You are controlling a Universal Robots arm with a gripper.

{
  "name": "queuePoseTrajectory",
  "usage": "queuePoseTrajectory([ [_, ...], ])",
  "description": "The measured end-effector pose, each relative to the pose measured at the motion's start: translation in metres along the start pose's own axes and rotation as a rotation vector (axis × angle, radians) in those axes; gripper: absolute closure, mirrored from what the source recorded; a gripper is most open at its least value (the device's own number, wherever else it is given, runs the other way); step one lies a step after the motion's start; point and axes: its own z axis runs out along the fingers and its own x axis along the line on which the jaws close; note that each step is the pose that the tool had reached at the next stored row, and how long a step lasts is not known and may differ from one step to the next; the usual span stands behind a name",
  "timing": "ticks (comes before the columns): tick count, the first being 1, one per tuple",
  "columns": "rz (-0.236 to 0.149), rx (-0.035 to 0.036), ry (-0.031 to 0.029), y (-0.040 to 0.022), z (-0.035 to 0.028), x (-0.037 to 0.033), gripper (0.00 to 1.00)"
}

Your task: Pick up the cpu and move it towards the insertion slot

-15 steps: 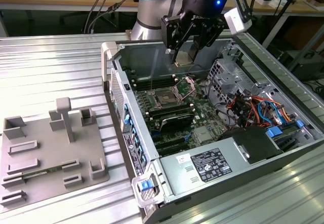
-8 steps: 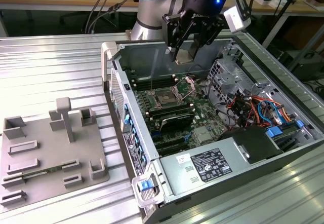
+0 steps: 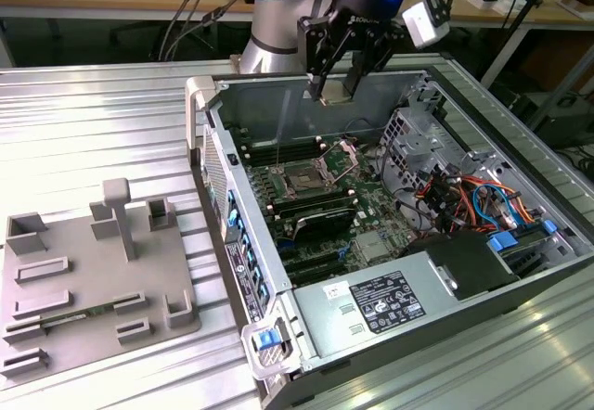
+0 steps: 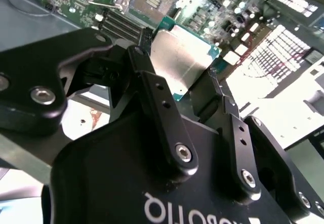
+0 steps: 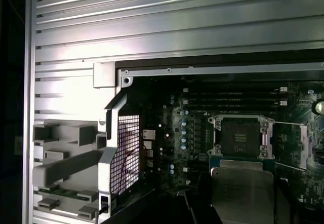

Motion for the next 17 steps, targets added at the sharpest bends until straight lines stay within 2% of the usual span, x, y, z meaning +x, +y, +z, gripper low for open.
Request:
queuePoseTrajectory([
  [3,0.002,-0.0002,-0.0001,0.0039,0.003,-0.0036,0.45],
  [8,0.015,-0.0005,-0.0002,0.0066,0.0076,-0.0058,0.45],
  [13,0.019,-0.0007,-0.0003,0.0214,0.013,-0.0063,0.45],
  [17,0.019,-0.0007,-0.0003,0.0304,0.0161,-0.0072,0.45],
])
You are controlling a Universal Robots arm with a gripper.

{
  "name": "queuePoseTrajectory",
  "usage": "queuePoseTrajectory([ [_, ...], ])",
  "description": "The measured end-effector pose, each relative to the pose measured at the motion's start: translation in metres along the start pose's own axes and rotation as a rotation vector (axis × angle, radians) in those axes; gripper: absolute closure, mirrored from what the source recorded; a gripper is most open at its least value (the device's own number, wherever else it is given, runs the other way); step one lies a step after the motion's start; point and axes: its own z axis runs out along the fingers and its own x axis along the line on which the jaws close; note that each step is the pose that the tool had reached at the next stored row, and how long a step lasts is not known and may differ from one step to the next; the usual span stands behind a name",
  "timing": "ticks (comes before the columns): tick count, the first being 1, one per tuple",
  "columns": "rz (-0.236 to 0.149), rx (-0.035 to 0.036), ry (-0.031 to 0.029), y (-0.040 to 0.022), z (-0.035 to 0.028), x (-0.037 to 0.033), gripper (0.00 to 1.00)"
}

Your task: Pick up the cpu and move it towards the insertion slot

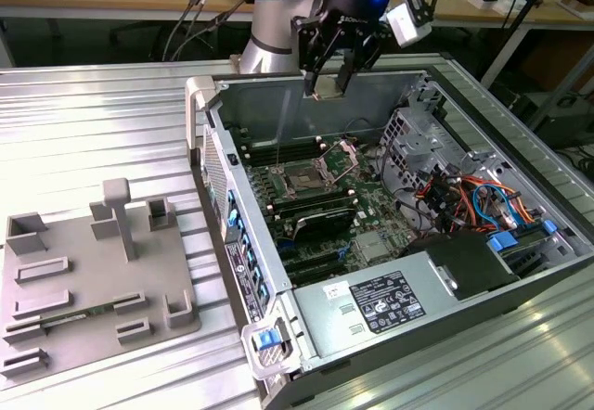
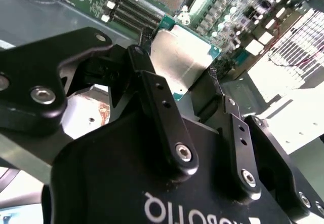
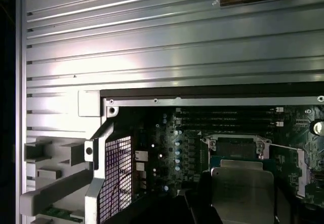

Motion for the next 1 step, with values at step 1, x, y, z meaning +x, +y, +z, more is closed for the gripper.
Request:
queuePoseTrajectory([
  [1,0.0,0.0001,0.0001,0.0015,0.0006,-0.0003,0.45],
])
